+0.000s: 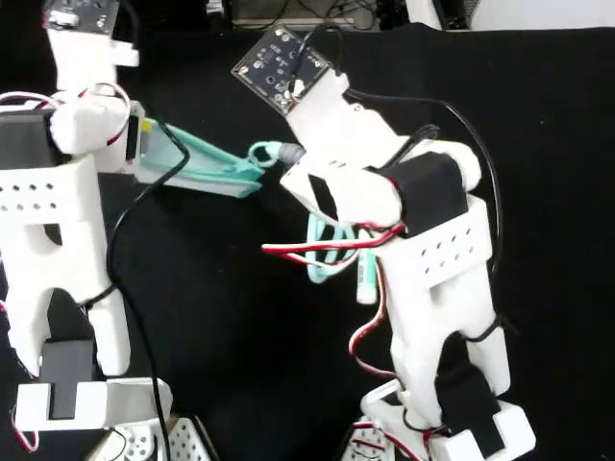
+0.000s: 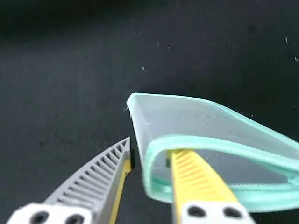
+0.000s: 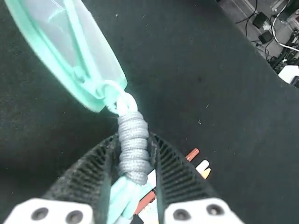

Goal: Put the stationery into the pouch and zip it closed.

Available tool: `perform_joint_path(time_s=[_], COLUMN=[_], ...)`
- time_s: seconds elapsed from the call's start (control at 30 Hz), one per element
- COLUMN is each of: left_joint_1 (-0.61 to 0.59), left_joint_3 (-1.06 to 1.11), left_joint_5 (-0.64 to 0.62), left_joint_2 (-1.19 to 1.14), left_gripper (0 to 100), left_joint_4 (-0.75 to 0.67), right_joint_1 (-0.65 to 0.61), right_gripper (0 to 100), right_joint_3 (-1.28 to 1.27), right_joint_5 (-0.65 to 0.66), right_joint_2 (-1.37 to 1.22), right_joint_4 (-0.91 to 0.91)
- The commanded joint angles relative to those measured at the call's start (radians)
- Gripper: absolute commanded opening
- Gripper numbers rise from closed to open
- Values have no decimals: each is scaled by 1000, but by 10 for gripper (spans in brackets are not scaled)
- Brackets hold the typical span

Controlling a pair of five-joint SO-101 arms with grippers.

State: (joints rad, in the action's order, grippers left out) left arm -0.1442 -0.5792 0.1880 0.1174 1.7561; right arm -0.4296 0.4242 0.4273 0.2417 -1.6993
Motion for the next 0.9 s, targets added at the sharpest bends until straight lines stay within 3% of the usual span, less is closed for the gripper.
perform_joint_path(time_s=[0.0, 0.13, 0.33, 0.47, 0.7, 0.87], left_joint_1=[-4, -2, 48, 101, 74, 45], left_joint_3=[-8, -12, -12, 65, 312, 412], left_joint_5=[15, 8, -114, -114, -110, -109], left_joint_2=[8, 25, 137, 157, 166, 166], left_gripper=[24, 30, 30, 30, 30, 30], left_joint_4=[5, 5, 5, 5, 2, 2], right_joint_1=[14, 54, 120, 95, 18, -5], right_gripper=[12, 12, 12, 12, 16, 173], right_joint_3=[41, 41, 65, 62, 30, -54], right_joint_5=[8, 6, 0, 2, 6, 0], right_joint_2=[-1, 5, 47, 102, 125, 131], right_joint_4=[0, 2, -2, -3, -40, -60])
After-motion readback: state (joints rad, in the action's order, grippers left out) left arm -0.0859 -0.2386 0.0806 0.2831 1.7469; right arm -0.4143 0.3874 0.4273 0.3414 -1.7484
